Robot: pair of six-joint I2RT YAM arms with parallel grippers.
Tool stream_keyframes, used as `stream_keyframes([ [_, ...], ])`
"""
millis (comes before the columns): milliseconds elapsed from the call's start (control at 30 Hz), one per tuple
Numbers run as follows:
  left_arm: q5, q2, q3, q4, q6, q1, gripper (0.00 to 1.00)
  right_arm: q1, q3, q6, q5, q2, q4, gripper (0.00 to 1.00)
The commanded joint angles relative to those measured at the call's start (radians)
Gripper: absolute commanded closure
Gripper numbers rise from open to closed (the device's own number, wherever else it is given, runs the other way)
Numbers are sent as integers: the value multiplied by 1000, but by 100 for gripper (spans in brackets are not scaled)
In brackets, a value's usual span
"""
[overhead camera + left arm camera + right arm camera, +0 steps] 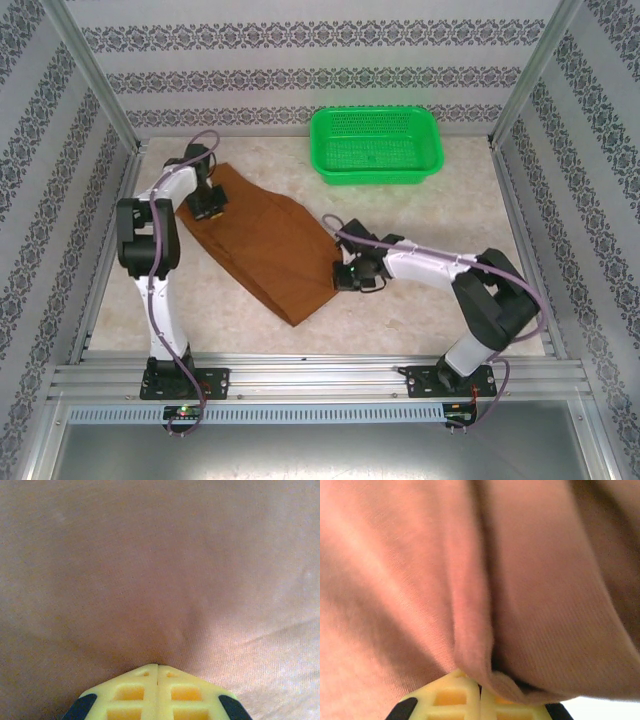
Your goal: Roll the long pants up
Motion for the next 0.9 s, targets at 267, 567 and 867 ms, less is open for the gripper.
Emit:
stream_keyframes([
  [267, 22, 358, 666, -74, 73, -101, 100, 245, 128, -69, 22, 15, -128, 81],
  [567, -23, -42, 324, 312, 225, -171, 0, 292, 126, -113, 400, -242, -182, 2],
  [867, 298, -430, -112, 372, 171, -181, 0, 132, 64, -57, 288, -180, -114, 2],
])
